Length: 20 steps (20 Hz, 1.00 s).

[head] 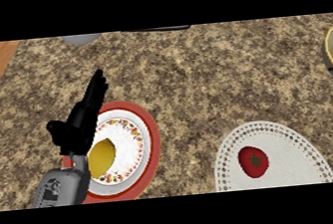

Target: Pick the eggplant from the placemat and place it in the bowl

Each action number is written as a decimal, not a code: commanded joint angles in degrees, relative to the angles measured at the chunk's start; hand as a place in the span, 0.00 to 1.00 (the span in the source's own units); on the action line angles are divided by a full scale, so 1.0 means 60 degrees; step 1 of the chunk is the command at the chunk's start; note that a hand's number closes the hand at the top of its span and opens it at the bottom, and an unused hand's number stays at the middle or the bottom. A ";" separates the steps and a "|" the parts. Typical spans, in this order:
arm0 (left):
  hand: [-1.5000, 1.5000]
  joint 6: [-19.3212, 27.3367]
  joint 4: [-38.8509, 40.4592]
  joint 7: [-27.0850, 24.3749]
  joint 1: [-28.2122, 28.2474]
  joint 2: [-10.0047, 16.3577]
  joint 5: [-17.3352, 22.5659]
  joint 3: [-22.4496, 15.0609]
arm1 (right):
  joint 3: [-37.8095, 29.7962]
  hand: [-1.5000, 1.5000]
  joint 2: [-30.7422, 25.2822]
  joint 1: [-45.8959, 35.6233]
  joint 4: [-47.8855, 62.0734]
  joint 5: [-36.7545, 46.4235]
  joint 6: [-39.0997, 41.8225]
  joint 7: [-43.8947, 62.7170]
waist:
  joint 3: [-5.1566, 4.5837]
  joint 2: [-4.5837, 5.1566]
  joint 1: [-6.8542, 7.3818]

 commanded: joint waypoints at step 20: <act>0.50 0.0173 -0.0270 0.0103 0.0075 -0.0173 -0.0052 -0.0051 | -0.1937 0.00 -0.0794 -0.1140 0.1763 -0.2794 0.4689 0.0441 | 0.0045 -0.0027 -0.0180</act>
